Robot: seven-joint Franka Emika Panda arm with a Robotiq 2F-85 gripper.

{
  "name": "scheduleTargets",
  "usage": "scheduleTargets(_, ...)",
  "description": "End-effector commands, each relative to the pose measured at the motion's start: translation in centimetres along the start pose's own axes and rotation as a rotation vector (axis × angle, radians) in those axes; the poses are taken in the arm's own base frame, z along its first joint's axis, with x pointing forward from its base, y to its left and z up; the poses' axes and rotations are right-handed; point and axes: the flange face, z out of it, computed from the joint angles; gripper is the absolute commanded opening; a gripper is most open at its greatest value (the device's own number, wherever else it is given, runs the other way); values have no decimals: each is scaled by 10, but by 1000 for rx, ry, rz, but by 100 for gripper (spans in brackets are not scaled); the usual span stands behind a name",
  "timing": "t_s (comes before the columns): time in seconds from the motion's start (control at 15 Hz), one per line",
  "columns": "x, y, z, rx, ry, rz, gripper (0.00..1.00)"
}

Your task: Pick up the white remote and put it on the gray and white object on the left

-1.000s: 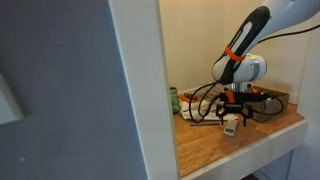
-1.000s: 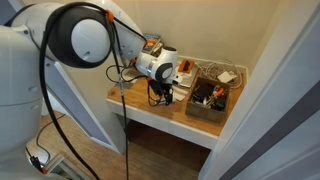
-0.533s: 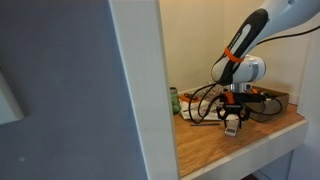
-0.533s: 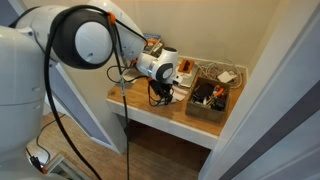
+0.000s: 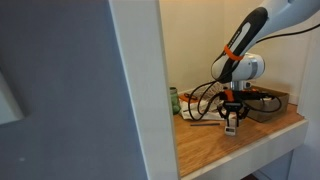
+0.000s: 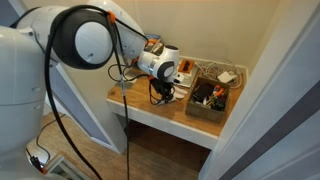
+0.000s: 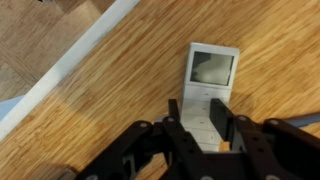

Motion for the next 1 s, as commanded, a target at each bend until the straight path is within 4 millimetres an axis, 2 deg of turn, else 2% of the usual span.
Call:
scheduleTargets(0.0, 0, -5, 7, -19, -11, 11, 71)
scheduleTargets(0.27, -3, -8, 7, -18, -21, 1, 100)
scheduleTargets(0.53, -10, -16, 2, -3, -21, -16, 100)
scheduleTargets(0.93, -7, -20, 9, -4, -30, 26, 100)
